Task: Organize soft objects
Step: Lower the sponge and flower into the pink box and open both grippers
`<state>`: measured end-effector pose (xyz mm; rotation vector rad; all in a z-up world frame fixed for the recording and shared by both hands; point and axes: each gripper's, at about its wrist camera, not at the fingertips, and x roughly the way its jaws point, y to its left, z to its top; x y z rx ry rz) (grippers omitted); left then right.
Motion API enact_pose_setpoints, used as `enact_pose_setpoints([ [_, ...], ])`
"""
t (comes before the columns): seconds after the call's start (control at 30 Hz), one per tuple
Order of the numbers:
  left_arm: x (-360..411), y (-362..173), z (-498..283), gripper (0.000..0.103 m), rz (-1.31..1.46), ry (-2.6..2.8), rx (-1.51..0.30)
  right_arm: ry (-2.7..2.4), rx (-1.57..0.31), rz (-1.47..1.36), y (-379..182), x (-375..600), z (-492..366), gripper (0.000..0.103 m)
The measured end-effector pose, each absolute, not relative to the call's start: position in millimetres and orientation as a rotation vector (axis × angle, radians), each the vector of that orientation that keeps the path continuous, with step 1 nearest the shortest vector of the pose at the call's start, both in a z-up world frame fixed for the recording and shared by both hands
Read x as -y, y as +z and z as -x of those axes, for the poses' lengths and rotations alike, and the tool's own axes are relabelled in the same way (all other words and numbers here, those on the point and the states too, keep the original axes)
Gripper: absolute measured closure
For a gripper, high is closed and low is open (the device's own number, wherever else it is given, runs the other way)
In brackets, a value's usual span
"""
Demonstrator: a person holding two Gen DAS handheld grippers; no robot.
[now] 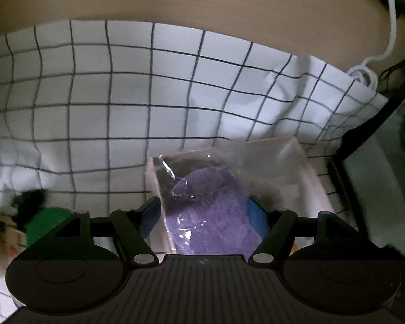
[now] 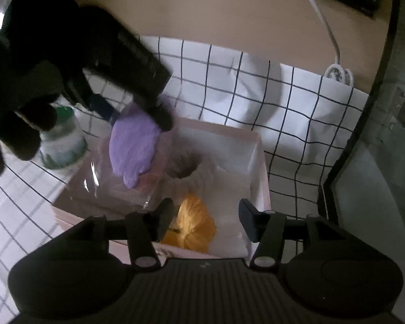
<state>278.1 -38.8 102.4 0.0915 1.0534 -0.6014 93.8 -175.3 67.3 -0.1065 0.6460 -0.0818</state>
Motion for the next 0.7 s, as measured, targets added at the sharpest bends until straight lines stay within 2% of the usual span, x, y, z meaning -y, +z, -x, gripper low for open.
enact_pose_setpoints([
  [0.07, 43.7, 96.5, -277.1, 0.024, -0.114, -0.631, -1.089, -0.074, -0.634, 0.105, 69.8, 172.8, -92.9, 0.049],
  [0.17, 63.3, 91.6, -267.0, 0.008, -0.228, -0.676, -1.030, -0.071, -0.634, 0.107, 71.0, 170.1, -96.1, 0.049],
  [0.4, 79.5, 84.1, -266.3, 0.021, -0.141, -0.814, -1.042, -0.093, -0.657, 0.131, 70.3, 163.6, -98.3, 0.049],
  [0.6, 47.3, 99.3, -276.2, 0.023, -0.009, -0.790, -1.043, -0.077, -0.599, 0.081, 78.9, 162.8, -111.7, 0.050],
  [0.67, 31.1, 109.0, -274.8, 0.023, 0.038, -0.771, -0.998, -0.079, -0.607, 0.070, 75.1, 161.2, -128.5, 0.055],
  [0.7, 20.8, 115.1, -272.2, 0.023, 0.065, -0.763, -0.970, -0.075, -0.622, 0.066, 71.7, 160.4, -135.1, 0.064],
])
